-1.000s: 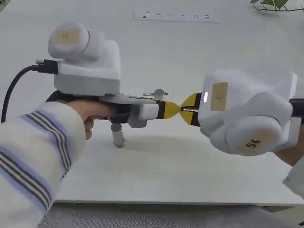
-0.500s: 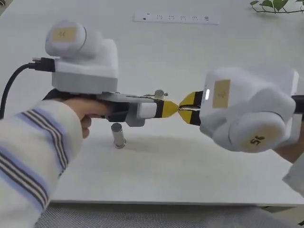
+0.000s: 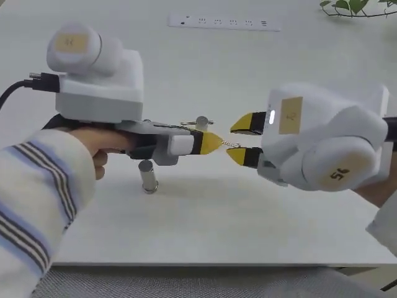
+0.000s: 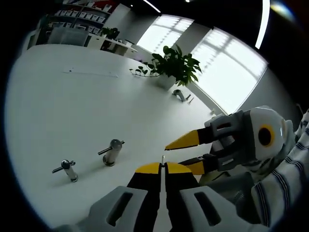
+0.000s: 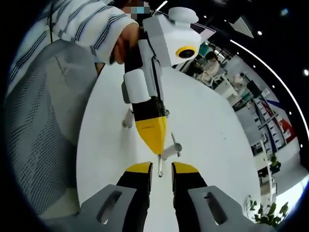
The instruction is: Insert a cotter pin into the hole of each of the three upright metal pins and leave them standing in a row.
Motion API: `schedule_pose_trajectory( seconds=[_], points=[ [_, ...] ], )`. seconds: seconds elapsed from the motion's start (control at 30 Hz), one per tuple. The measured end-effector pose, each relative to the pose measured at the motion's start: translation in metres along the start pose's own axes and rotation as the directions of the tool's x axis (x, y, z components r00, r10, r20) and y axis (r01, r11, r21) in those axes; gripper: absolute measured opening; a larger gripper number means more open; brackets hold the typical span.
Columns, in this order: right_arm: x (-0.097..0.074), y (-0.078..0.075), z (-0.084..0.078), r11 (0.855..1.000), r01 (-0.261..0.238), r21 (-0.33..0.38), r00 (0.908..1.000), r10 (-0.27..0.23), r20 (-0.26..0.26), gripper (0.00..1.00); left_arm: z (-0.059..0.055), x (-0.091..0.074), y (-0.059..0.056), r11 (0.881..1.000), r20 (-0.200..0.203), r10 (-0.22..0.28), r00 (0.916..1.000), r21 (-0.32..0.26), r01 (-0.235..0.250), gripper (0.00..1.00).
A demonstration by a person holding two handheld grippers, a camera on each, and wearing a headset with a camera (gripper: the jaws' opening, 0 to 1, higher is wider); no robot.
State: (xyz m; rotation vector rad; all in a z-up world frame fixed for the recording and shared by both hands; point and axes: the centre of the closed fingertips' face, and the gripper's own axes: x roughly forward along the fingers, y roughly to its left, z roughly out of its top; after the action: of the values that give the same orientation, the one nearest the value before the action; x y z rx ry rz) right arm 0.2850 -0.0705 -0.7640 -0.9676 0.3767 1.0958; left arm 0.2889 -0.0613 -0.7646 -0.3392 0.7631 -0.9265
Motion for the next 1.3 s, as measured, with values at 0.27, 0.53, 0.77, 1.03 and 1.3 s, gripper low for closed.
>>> schedule_pose_trajectory(
  seconds=[0.27, 0.53, 0.77, 1.03, 1.3],
  points=[
    [-0.010, -0.001, -0.001, 0.984, -0.093, 0.150, 0.9933, 0.082, 0.082, 0.18, -0.001, -0.008, 0.006, 0.998, -0.017, 0.004, 0.9998, 0.066, -0.003, 0.00],
    [-0.014, 0.004, -0.003, 0.923, -0.290, 0.255, 0.9491, 0.242, 0.202, 0.19, -0.004, -0.018, -0.007, 0.968, -0.051, -0.052, 0.9974, 0.244, 0.063, 0.00],
    [-0.013, 0.017, -0.004, 0.875, -0.403, 0.268, 0.9089, 0.348, 0.230, 0.19, 0.001, -0.024, -0.024, 0.922, -0.041, -0.140, 0.9893, 0.360, 0.145, 0.00],
    [-0.010, 0.030, 0.000, 0.855, -0.452, 0.254, 0.8873, 0.402, 0.226, 0.15, -0.003, -0.027, -0.035, 0.903, -0.054, -0.176, 0.9829, 0.388, 0.183, 0.00],
    [-0.015, 0.032, 0.005, 0.836, -0.478, 0.270, 0.8726, 0.416, 0.256, 0.07, -0.007, -0.025, -0.038, 0.890, -0.067, -0.181, 0.9812, 0.413, 0.192, 0.00]
  ],
)
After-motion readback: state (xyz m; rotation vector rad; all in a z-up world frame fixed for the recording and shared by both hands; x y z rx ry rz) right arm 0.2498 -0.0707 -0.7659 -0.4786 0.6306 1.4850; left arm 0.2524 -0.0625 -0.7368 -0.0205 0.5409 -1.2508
